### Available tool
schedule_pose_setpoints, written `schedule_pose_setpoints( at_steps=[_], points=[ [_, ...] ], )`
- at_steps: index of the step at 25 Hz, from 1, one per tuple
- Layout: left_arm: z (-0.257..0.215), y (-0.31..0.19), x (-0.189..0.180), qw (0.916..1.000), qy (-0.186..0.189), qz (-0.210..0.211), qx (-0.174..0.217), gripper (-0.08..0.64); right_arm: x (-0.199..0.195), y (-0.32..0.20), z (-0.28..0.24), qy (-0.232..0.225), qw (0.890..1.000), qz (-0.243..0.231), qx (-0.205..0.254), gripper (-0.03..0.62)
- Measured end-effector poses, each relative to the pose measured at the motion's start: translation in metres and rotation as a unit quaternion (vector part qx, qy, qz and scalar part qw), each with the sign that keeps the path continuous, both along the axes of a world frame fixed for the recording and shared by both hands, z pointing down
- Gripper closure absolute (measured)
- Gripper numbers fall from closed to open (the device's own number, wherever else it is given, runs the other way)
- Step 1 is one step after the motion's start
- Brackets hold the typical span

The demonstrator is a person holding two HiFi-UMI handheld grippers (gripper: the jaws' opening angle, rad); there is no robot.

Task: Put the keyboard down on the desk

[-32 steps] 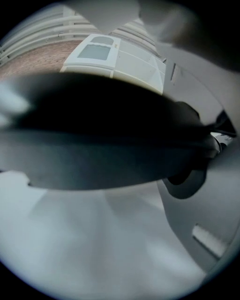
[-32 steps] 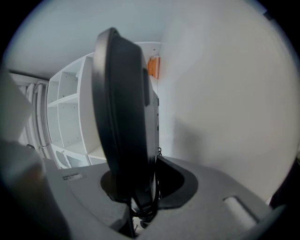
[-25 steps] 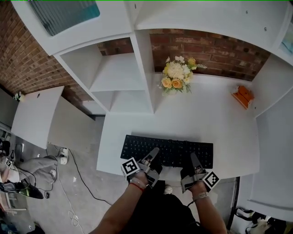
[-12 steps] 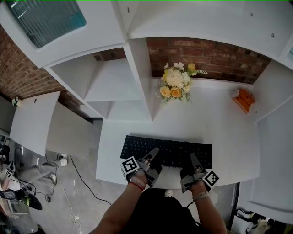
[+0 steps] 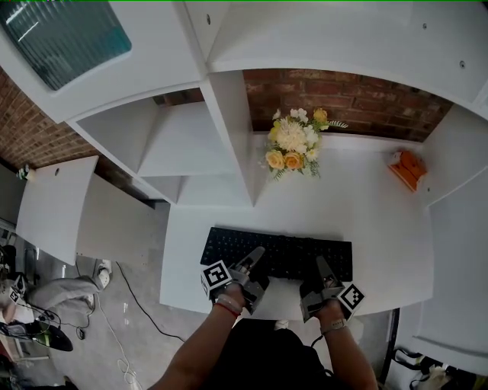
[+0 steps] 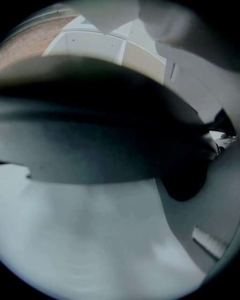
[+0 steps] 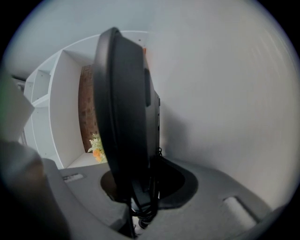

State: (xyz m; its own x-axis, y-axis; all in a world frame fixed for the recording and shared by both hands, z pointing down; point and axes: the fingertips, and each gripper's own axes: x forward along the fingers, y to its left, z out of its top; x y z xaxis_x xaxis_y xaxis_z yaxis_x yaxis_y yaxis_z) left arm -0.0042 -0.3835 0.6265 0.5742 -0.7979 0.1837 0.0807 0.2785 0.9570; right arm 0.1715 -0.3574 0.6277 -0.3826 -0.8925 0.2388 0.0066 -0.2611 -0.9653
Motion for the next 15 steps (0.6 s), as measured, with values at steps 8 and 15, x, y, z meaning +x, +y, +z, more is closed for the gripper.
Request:
schedule_pose_setpoints(
  at_steps=[8, 15],
  points=[
    [0.0, -0.001, 0.002, 0.9999, 0.005, 0.006, -0.008, 0.454, 0.001, -0.001, 0.004, -0.017, 1.0, 0.011, -0.014, 0.515],
    [-0.031, 0.012, 0.015, 0.9924, 0.008, 0.089, 0.084, 0.31, 0.003, -0.003, 0.003, -0.033, 0.999, 0.023, -0.036, 0.514]
  ],
)
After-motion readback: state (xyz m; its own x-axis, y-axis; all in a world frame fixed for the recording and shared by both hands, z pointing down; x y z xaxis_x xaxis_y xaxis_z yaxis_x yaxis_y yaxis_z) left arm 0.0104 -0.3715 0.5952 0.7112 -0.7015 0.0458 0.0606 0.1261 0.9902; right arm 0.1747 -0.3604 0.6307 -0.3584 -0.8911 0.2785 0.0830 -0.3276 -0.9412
